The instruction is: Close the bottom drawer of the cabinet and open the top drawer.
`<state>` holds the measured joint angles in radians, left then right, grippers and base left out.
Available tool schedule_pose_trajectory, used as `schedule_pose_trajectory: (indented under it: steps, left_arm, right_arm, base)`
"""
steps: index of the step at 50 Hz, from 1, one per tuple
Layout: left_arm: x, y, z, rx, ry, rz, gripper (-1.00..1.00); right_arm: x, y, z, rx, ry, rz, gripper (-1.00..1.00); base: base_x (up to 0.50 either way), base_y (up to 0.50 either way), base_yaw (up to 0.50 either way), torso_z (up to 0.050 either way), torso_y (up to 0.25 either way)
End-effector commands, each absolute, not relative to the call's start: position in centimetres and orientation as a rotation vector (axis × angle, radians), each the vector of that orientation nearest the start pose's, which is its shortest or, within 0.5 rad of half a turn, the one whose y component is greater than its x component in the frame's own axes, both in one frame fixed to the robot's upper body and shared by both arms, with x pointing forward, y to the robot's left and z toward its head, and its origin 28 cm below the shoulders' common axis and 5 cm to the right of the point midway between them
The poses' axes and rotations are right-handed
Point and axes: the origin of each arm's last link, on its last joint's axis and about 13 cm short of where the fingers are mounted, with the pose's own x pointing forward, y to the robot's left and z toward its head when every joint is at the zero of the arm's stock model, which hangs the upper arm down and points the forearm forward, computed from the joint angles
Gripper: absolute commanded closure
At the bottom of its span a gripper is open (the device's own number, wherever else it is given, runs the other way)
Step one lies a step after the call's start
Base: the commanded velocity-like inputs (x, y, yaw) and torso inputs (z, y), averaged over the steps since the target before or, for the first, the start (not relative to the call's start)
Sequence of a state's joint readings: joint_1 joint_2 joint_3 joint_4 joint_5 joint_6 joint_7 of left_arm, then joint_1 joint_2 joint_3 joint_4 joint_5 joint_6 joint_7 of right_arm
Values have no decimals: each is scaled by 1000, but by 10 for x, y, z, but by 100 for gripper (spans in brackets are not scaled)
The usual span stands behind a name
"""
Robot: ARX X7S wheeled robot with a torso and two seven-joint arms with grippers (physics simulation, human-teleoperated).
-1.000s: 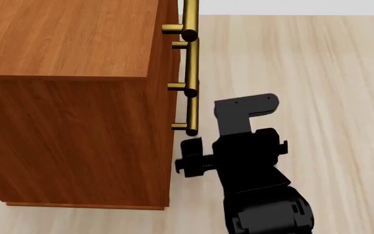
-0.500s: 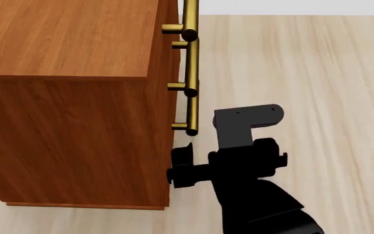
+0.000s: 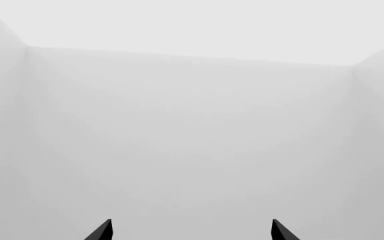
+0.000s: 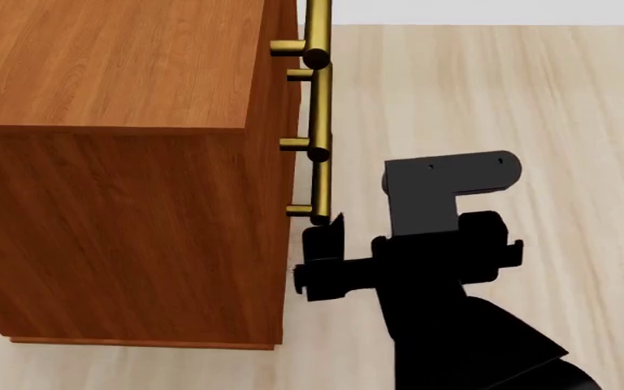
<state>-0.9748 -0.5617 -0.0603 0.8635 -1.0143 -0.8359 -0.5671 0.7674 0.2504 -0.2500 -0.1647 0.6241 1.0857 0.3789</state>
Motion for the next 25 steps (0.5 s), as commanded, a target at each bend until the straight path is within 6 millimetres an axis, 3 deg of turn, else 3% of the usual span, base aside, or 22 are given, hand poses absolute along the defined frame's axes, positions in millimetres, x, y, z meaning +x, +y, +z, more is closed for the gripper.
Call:
schedule_pose_trajectory:
  steps: [1,10,25]
  left_arm:
    - [194,238,332,-25,-805,-137,-100]
    - [193,239,333,-28,-809,-135,-100]
    - [192,236,335,-29,-815,-148,-100]
  right_arm:
    - [291,-100,191,-93,250,70,-100]
    - [284,-107,200,-100,242,46,-100]
    - [271,-121,232,-60,193,-2,-100]
  base:
    - [0,0,0,0,0]
    - [0,0,0,0,0]
    - [0,0,0,0,0]
